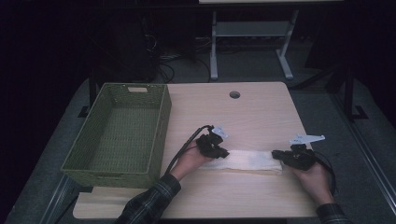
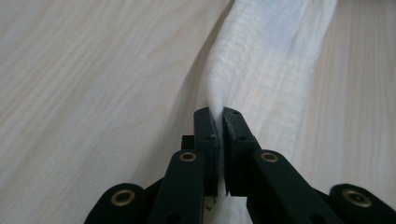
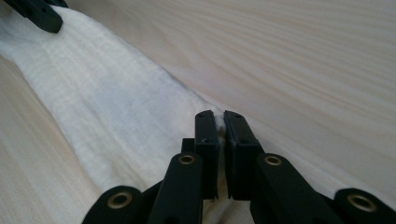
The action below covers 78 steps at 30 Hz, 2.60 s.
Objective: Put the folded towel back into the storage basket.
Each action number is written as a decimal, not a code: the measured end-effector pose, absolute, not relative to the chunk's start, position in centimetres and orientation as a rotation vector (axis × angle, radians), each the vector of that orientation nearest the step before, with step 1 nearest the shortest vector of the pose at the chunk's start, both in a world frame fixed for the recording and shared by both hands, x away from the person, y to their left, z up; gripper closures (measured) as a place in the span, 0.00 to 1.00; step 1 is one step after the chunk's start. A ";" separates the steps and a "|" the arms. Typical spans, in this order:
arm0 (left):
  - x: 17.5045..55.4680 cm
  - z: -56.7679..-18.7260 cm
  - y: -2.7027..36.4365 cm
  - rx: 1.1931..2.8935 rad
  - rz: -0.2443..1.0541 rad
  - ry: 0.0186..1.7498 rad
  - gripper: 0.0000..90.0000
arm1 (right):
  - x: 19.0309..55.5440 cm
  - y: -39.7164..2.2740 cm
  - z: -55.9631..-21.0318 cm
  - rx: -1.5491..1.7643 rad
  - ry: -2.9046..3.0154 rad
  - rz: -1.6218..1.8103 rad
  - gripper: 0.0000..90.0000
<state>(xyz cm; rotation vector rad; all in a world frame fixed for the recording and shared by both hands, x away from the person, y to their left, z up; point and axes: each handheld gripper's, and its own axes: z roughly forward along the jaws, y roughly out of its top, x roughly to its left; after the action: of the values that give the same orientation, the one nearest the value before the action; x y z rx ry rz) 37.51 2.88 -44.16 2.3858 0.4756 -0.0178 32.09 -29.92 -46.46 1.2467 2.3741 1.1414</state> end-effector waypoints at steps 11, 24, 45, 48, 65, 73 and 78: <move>36.8 -40.7 4.4 2.338 0.056 0.487 0.95 | 32.8 -29.4 -43.5 1.175 2.307 1.222 0.95; 36.4 -36.3 6.5 2.291 0.155 0.526 0.95 | 34.4 -27.8 -39.5 1.065 2.261 1.297 0.95; 36.2 -30.3 11.8 2.215 0.282 0.558 0.95 | 37.9 -22.9 -33.5 0.898 2.247 1.343 0.95; 36.1 -29.3 12.8 2.209 0.307 0.566 0.95 | 38.4 -21.9 -32.7 0.872 2.256 1.347 0.95; 35.1 -26.6 19.0 2.160 0.417 0.655 0.95 | 41.2 -15.4 -29.5 0.739 2.289 1.403 0.95; 34.3 -26.5 22.1 2.140 0.453 0.710 0.95 | 42.3 -12.1 -28.9 0.680 2.317 1.436 0.95; 33.3 -26.6 25.0 2.122 0.487 0.770 0.95 | 43.0 -8.8 -29.0 0.632 2.362 1.449 0.95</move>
<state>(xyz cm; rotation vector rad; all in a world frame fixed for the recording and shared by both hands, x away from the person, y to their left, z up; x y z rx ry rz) 33.26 24.97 -26.62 2.1216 0.7701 0.4870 43.01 -8.76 -28.99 0.6320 2.3622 1.4493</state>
